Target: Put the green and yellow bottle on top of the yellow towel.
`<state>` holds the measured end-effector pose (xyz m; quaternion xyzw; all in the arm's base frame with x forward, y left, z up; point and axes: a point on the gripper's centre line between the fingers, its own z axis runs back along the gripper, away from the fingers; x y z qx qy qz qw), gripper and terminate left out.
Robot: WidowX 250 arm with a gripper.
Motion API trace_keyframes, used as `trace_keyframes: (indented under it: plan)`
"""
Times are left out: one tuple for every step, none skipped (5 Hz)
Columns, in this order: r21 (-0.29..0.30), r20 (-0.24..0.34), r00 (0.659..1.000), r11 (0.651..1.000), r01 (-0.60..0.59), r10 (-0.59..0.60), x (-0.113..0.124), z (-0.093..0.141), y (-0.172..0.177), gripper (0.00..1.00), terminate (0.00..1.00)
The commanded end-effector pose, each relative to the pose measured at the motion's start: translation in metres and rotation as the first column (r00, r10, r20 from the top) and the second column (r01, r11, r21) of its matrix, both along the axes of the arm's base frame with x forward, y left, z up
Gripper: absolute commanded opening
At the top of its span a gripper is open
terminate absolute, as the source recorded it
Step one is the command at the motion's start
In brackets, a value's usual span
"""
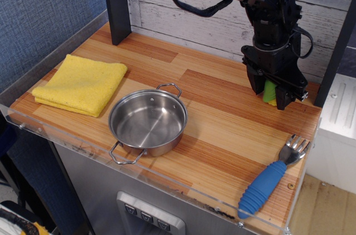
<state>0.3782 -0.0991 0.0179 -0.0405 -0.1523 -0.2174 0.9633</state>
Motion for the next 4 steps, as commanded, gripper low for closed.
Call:
trace_keyframes:
  plan:
    - [-0.028,0.059,0.998,1.000,-0.011,0.013,-0.018,0.047,0.007,0.00,0.00]
    - [-0.055,0.090,0.996,0.998,-0.015,0.019,-0.026,0.077,0.010,0.00,0.00]
    - [-0.067,0.105,0.994,0.997,-0.036,0.043,-0.036,0.099,0.024,0.00,0.00]
    - [-0.054,0.101,0.989,0.993,-0.102,0.107,-0.052,0.111,0.063,0.00,0.00]
